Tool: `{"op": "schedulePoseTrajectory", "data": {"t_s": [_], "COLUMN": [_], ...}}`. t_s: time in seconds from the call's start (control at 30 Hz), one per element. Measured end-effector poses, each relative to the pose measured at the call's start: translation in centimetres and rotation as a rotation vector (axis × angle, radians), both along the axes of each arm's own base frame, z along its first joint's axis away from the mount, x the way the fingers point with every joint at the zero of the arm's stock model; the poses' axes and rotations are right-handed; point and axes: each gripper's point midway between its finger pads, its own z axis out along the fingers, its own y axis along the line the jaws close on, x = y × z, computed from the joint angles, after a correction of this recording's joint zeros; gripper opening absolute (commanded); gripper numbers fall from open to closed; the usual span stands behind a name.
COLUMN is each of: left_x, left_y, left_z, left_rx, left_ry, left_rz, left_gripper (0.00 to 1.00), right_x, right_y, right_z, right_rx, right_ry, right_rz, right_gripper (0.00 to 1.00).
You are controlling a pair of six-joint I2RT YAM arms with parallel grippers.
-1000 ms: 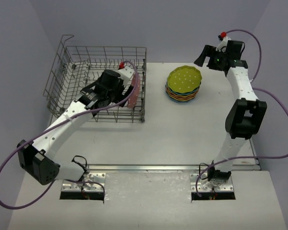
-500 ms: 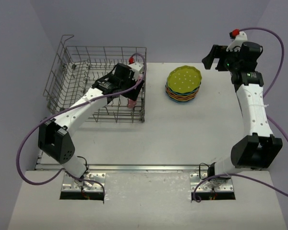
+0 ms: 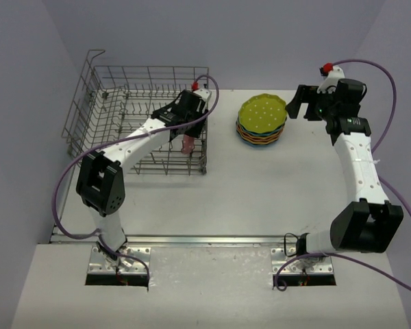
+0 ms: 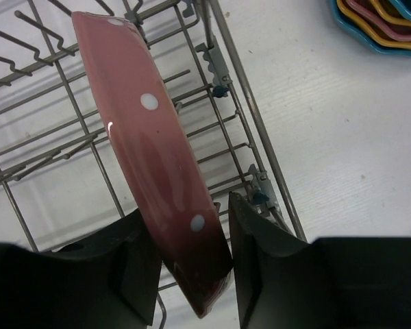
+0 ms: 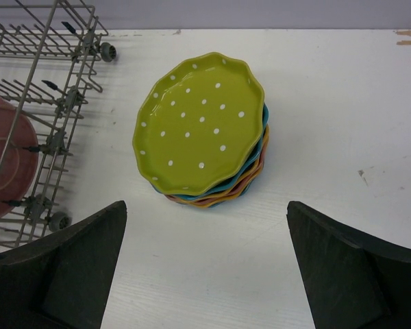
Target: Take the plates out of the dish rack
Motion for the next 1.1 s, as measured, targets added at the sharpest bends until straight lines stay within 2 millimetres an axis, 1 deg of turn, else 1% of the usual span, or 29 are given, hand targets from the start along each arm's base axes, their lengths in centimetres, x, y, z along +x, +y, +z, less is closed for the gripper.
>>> {"op": "schedulePoseTrajectory", "data": {"t_s": [0.1,0.23,0.33,0.37,0.4,0.47,0.67,0.9,1.0,1.1], "left_x": [0.5,0.8,0.9,1.0,1.0,1.1,0.9,-0.1,-0.5,-0.7], "left_y": [0.5,0.6,0.8,0.8,0.9,1.0,1.7,2.8,3.1,3.0], "left_z": [-0.1,0.0,-0.1,-0.1,-0.1,0.0,0.2,0.6,1.8,3.8], "left_rx": [-0.006,-0.041,-0.074,-0.087,-0.099,-0.121,-0.153,-0.142,-0.129,-0.133], "left_ry": [0.001,0.009,0.021,0.026,0.031,0.038,0.059,0.097,0.107,0.097], "left_rz": [0.04,0.079,0.098,0.104,0.109,0.117,0.121,0.144,0.136,0.118], "left_gripper": [0.32,0.28,0.18,0.14,0.06,0.0,0.0,0.0,0.0,0.0], "right_x": [-0.2,-0.4,-0.5,-0.5,-0.6,-0.7,-1.0,-1.5,-1.6,-1.7], "right_y": [0.0,0.1,0.1,0.1,0.2,0.2,0.6,1.1,1.3,1.5], "right_z": [0.5,0.6,0.3,0.3,0.2,0.2,0.5,1.4,1.7,1.7], "right_rx": [-0.002,-0.001,0.001,0.001,0.002,0.004,0.016,0.031,0.041,0.053], "right_ry": [-0.013,-0.016,-0.011,-0.009,-0.008,-0.005,-0.01,-0.03,-0.033,-0.03], "right_rz": [0.0,0.002,0.004,0.004,0.004,0.008,0.022,0.039,0.044,0.048], "right_gripper": [0.99,0.99,0.99,0.99,0.99,0.99,0.99,0.99,0.99,0.99]}}
